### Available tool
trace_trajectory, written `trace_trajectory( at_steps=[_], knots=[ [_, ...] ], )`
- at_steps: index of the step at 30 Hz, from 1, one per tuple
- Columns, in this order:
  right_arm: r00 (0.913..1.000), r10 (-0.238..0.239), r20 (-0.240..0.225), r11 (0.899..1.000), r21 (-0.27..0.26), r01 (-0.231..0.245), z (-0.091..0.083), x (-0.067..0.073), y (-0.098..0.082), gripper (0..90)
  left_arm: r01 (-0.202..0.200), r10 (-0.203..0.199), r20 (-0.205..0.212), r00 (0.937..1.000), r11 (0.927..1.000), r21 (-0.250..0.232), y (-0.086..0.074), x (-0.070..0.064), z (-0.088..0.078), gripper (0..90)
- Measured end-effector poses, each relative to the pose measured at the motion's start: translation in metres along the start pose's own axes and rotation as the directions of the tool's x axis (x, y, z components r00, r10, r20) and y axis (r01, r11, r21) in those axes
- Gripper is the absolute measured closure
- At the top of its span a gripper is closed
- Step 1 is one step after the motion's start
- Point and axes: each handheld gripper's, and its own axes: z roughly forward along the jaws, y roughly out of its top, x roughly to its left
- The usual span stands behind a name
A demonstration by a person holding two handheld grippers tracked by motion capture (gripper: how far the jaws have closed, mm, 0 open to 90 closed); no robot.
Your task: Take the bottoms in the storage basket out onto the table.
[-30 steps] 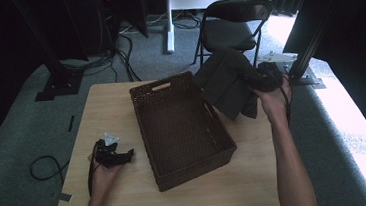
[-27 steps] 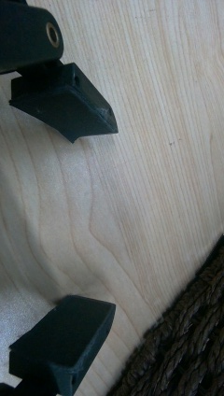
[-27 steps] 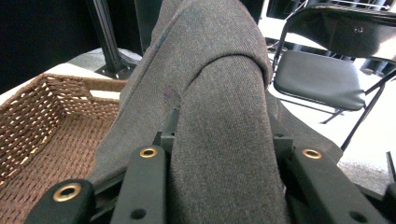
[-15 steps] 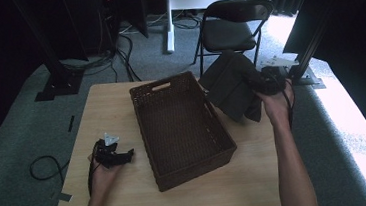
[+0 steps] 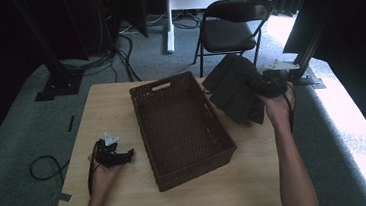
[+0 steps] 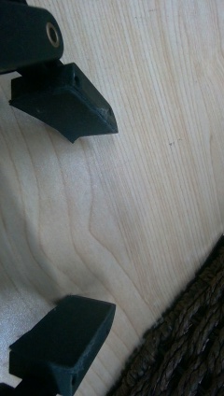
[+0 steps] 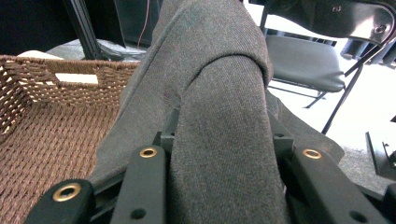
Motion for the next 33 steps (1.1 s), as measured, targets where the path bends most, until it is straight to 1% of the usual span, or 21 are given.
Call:
trace_trajectory(
  at_steps=[3,8,12,17,21,28,33],
  knots=[
    [1.0000,-0.005,0.001,1.000,0.012,0.005,0.003,0.001,-0.004,62.5,0.002,-0.002,0.001,1.0000,1.0000,-0.001,0.000,0.000,0.000,13.1],
    [0.9999,0.013,0.005,1.000,0.012,-0.013,0.006,-0.002,-0.009,62.5,0.002,-0.002,0.001,1.0000,1.0000,-0.001,0.000,0.000,0.000,13.1],
    [0.9999,0.004,0.014,1.000,0.020,-0.004,0.006,-0.003,-0.013,62.4,0.002,-0.002,0.001,1.0000,1.0000,-0.001,0.000,0.000,0.000,13.1],
    [0.9996,0.020,0.018,0.999,0.028,-0.020,0.008,-0.007,-0.019,62.4,0.002,-0.002,0.001,1.0000,1.0000,0.000,0.000,0.000,0.000,13.1],
    [0.9995,0.021,0.023,0.999,0.035,-0.022,0.010,-0.008,-0.024,62.4,0.003,-0.003,0.001,1.0000,1.0000,-0.002,0.000,0.000,0.000,13.1],
    [0.9994,0.026,0.023,0.998,0.057,-0.027,0.016,-0.009,-0.033,62.3,0.002,-0.002,0.001,1.0000,1.0000,-0.001,0.000,0.000,0.000,13.1],
    [0.9991,0.024,0.034,0.997,0.073,-0.026,0.020,-0.010,-0.038,62.2,0.002,-0.002,0.001,1.0000,1.0000,0.000,0.000,0.000,0.000,13.1]
  ],
)
